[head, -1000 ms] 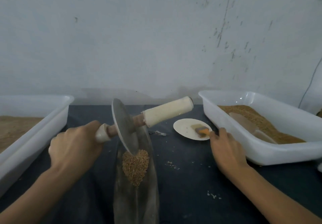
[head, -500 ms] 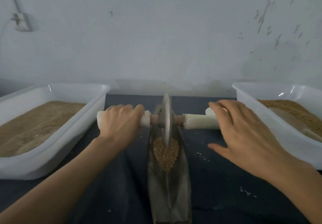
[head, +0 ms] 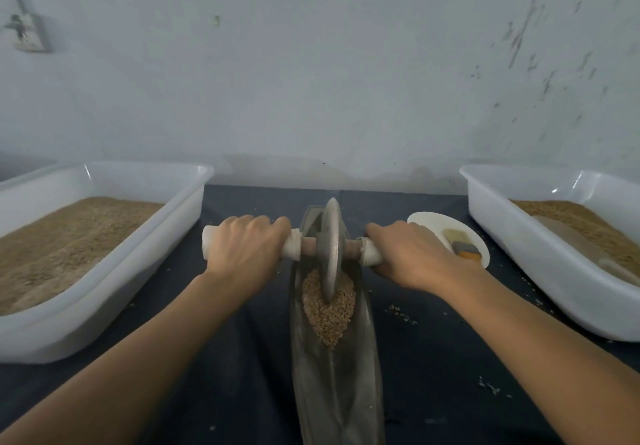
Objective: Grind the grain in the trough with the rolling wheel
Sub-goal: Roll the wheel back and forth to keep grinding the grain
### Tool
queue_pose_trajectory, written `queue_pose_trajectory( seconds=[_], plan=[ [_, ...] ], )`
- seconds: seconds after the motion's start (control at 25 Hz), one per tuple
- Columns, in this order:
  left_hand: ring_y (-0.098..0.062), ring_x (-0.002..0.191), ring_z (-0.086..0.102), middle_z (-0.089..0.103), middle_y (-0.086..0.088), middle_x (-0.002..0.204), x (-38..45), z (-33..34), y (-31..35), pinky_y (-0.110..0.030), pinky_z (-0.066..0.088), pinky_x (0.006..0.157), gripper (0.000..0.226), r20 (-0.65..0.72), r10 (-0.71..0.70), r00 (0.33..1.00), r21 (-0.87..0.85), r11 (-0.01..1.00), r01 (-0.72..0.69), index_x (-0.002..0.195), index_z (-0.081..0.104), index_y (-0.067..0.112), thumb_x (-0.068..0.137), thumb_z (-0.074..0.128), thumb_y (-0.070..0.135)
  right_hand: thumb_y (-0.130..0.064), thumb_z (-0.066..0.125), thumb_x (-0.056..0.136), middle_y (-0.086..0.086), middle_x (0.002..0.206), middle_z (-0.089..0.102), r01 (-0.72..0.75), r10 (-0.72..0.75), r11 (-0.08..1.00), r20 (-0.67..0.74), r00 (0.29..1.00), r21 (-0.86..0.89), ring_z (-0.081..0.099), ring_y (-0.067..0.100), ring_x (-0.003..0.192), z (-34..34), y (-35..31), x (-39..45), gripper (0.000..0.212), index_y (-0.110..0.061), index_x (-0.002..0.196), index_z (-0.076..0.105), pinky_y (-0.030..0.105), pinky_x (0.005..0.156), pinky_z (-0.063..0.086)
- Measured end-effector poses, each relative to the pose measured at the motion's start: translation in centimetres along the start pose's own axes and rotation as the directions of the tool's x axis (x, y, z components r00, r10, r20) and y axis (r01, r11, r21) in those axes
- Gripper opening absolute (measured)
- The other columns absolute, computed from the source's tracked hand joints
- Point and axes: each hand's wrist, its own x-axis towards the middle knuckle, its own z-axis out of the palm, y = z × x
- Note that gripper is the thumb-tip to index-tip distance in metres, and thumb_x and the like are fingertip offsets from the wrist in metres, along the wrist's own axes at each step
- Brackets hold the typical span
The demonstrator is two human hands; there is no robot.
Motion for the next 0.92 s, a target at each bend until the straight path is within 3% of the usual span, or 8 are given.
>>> queue_pose_trajectory(
  seconds=[0.2, 0.32, 0.4, 0.52, 0.64, 0.72, 0.8, 0.92],
  plan=[
    [-0.018, 0.062, 0.050, 0.055, 0.006, 0.073, -0.8, -1.2, -0.1, -0.031, 0.029, 0.055, 0.024, 0.039, -0.002, 0.999, -0.062, 0.998, 0.004, 0.082, 0.041, 0.024, 0.079, 0.065, 0.028, -0.035, 0.058, 0.084, 0.001, 0.087, 0.063, -0.015, 0.015, 1.000, 0.004, 1.000, -0.003, 0.059, 0.026, 0.077, -1.0, -0.7, -2.0, 0.024, -0.030, 0.084, 0.035, 0.035, 0.060, 0.040],
    [-0.020, 0.048, 0.049, 0.050, 0.005, 0.058, -3.5, -2.7, -0.4, -0.028, 0.022, 0.047, 0.037, 0.002, 0.092, 0.996, -0.126, 0.988, -0.091, 0.071, 0.043, 0.022, 0.059, 0.078, 0.022, -0.038, 0.060, 0.082, -0.006, 0.084, 0.060, 0.047, -0.047, 0.999, 0.029, 0.998, 0.012, 0.059, 0.020, 0.076, -1.9, -1.3, -6.0, 0.030, -0.035, 0.084, 0.030, 0.035, 0.060, 0.041],
    [-0.021, 0.038, 0.045, 0.044, 0.005, 0.048, -5.1, -4.0, -0.6, -0.021, 0.012, 0.044, 0.044, -0.032, 0.126, 0.992, -0.167, 0.977, -0.129, 0.062, 0.044, 0.021, 0.042, 0.083, 0.015, -0.040, 0.062, 0.079, -0.011, 0.075, 0.050, 0.067, -0.066, 0.997, 0.034, 0.997, -0.022, 0.053, 0.015, 0.068, -2.4, -1.3, -8.5, 0.039, -0.037, 0.080, 0.022, 0.031, 0.052, 0.031],
    [-0.019, 0.033, 0.037, 0.037, 0.008, 0.044, -6.1, -4.6, -0.9, -0.018, 0.000, 0.050, 0.050, 0.007, 0.089, 0.996, -0.158, 0.984, -0.087, 0.059, 0.040, 0.024, 0.034, 0.082, 0.016, -0.039, 0.068, 0.069, -0.012, 0.065, 0.037, 0.069, -0.071, 0.995, -0.025, 0.997, -0.076, 0.045, 0.012, 0.056, -2.3, -1.1, -9.4, 0.052, -0.038, 0.077, 0.017, 0.024, 0.046, 0.018],
    [-0.018, 0.046, 0.042, 0.041, 0.009, 0.055, -4.1, -2.8, -0.5, -0.025, 0.015, 0.045, 0.043, 0.140, 0.039, 0.989, -0.053, 0.998, -0.032, 0.070, 0.033, 0.030, 0.060, 0.075, 0.030, -0.036, 0.067, 0.075, -0.009, 0.066, 0.043, -0.024, 0.019, 0.994, -0.046, 0.999, -0.105, 0.051, 0.017, 0.060, -1.1, -0.8, -6.6, 0.043, -0.035, 0.079, 0.024, 0.031, 0.048, 0.027],
    [-0.023, 0.070, 0.059, 0.057, 0.007, 0.075, -0.7, -0.8, -1.1, -0.031, 0.030, 0.056, 0.024, 0.193, -0.034, 0.981, -0.078, 0.996, 0.050, 0.080, 0.036, 0.030, 0.079, 0.059, 0.034, -0.032, 0.065, 0.081, -0.004, 0.076, 0.056, -0.081, 0.068, 0.985, -0.085, 0.994, -0.155, 0.054, 0.022, 0.064, -0.7, -0.4, -2.8, 0.036, -0.029, 0.083, 0.029, 0.033, 0.051, 0.030],
    [-0.028, 0.084, 0.062, 0.064, 0.001, 0.091, 2.6, 0.2, -1.7, -0.033, 0.035, 0.062, 0.012, 0.234, -0.045, 0.971, -0.093, 0.993, 0.068, 0.086, 0.042, 0.030, 0.084, 0.054, 0.032, -0.028, 0.065, 0.084, 0.003, 0.089, 0.064, -0.111, 0.094, 0.977, -0.099, 0.991, -0.180, 0.058, 0.028, 0.073, -1.1, 0.2, 0.6, 0.029, -0.024, 0.090, 0.037, 0.034, 0.056, 0.035],
    [-0.023, 0.076, 0.058, 0.062, 0.004, 0.086, 3.0, 0.2, -1.9, -0.032, 0.034, 0.062, 0.016, 0.226, -0.059, 0.972, -0.104, 0.991, 0.085, 0.082, 0.038, 0.031, 0.085, 0.054, 0.033, -0.025, 0.065, 0.084, 0.005, 0.094, 0.065, -0.079, 0.070, 0.983, -0.062, 0.996, -0.164, 0.059, 0.028, 0.077, -1.2, 0.5, 1.0, 0.026, -0.022, 0.098, 0.043, 0.035, 0.060, 0.037]
  ],
)
